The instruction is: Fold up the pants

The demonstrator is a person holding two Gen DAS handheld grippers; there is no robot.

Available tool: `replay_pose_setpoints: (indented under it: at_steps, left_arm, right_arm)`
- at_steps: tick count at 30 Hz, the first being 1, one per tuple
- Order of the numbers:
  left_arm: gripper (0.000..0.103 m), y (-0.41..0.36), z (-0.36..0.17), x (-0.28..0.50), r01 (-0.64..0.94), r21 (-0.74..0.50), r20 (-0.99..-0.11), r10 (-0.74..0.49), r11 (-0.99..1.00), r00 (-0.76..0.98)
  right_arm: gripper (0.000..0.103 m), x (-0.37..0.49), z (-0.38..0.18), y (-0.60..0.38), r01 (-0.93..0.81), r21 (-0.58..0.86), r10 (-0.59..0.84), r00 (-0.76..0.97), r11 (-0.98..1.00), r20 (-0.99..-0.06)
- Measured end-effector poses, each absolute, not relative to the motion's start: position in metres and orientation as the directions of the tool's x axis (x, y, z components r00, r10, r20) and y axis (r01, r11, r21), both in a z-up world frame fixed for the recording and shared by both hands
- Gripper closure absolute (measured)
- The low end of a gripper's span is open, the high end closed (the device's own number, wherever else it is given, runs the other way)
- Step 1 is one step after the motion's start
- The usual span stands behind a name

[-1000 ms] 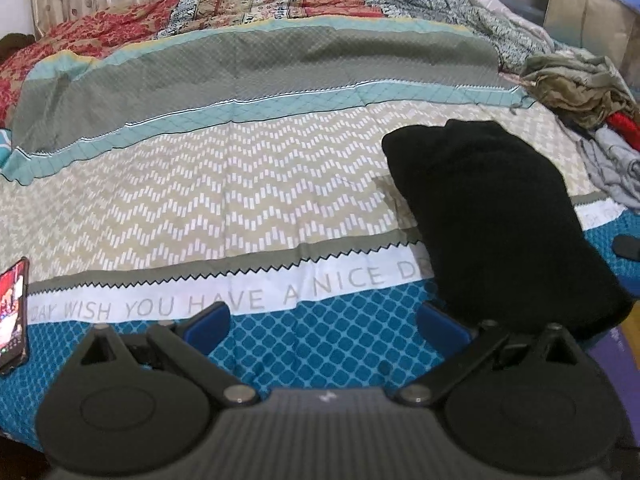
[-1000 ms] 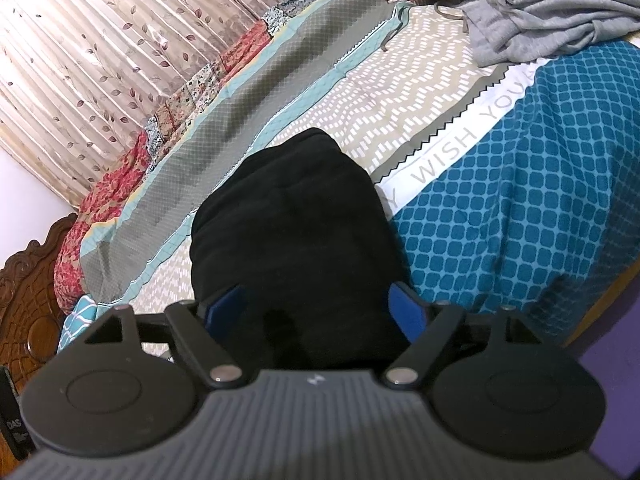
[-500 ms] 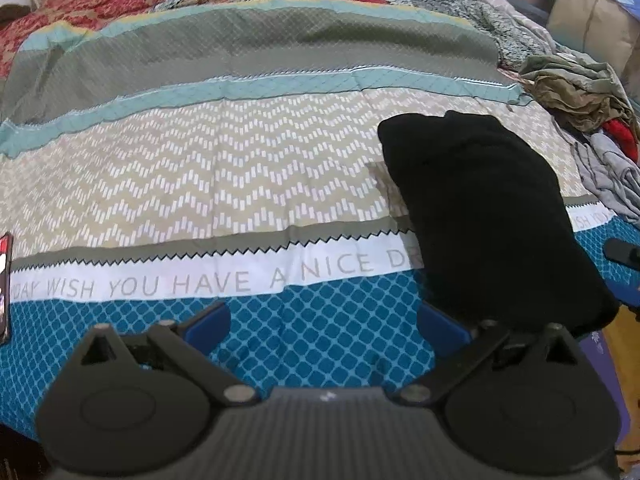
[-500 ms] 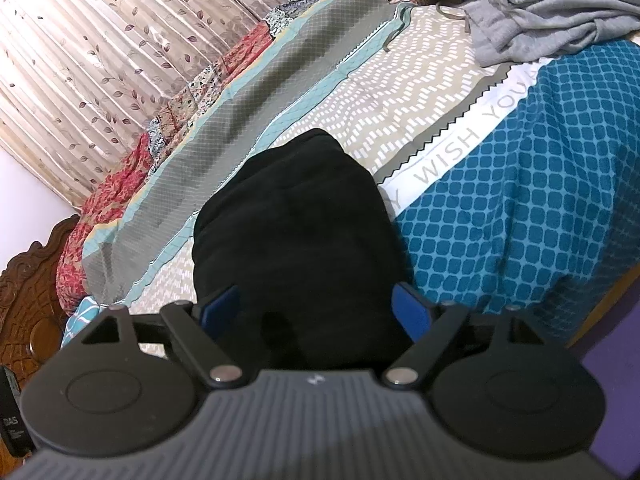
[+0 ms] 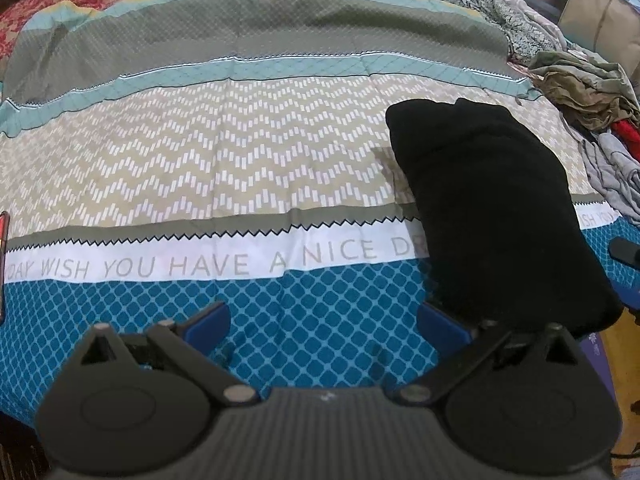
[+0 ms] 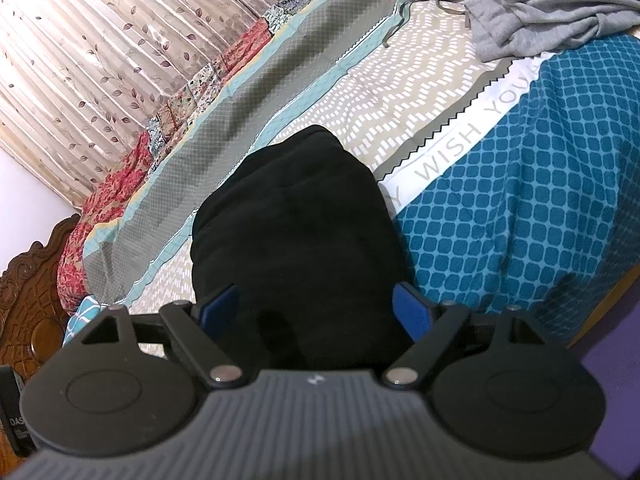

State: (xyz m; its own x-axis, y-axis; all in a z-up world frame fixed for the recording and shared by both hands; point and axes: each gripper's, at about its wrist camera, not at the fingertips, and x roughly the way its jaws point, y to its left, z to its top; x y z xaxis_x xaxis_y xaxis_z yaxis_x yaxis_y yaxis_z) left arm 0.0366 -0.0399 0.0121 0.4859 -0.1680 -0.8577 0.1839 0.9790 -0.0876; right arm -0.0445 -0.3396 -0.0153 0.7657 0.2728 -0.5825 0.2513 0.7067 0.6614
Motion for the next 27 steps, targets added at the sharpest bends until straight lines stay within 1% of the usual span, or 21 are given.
replay_pose_setpoints:
  at_steps: [4, 8, 11, 15, 19, 22, 25, 27]
  left_arm:
    - [0.0, -0.038, 0.012, 0.038, 0.18, -0.09, -0.859, -0.168, 0.979, 0.483]
    - [0.0, -0.036, 0.014, 0.043, 0.185, -0.12, -0.86, -0.195, 0.975, 0.471]
    - [0.0, -0.033, 0.02, 0.051, 0.199, -0.186, -0.849, -0.26, 0.962, 0.46]
    - [0.0, -0.03, 0.03, 0.07, 0.21, -0.334, -0.803, -0.394, 0.919, 0.447]
    - [0.0, -0.047, 0.022, 0.091, 0.218, -0.355, -0.807, -0.415, 0.909, 0.421]
    - [0.0, -0.061, 0.011, 0.103, 0.239, -0.4, -0.805, -0.464, 0.885, 0.37]
    - [0.0, -0.078, 0.0, 0.113, 0.271, -0.433, -0.798, -0.506, 0.86, 0.329]
    - [0.0, -0.091, -0.01, 0.12, 0.288, -0.437, -0.802, -0.514, 0.852, 0.305]
  right_arm:
    - [0.016, -0.044, -0.016, -0.339, 0.251, 0.663, 0.274, 0.766, 0.705, -0.581]
    - [0.016, -0.042, -0.016, -0.34, 0.239, 0.665, 0.287, 0.763, 0.707, -0.579]
    - [0.016, -0.037, -0.013, -0.343, 0.207, 0.659, 0.304, 0.761, 0.723, -0.573]
    - [0.016, -0.024, -0.009, -0.349, 0.138, 0.65, 0.343, 0.758, 0.747, -0.555]
    - [0.016, -0.009, -0.015, -0.359, 0.1, 0.656, 0.379, 0.747, 0.748, -0.547]
    - [0.016, 0.0, -0.022, -0.368, 0.091, 0.67, 0.399, 0.742, 0.737, -0.539]
    - [0.016, 0.006, -0.028, -0.38, 0.1, 0.674, 0.392, 0.747, 0.732, -0.537]
    - [0.016, 0.01, -0.034, -0.389, 0.104, 0.701, 0.408, 0.75, 0.706, -0.522]
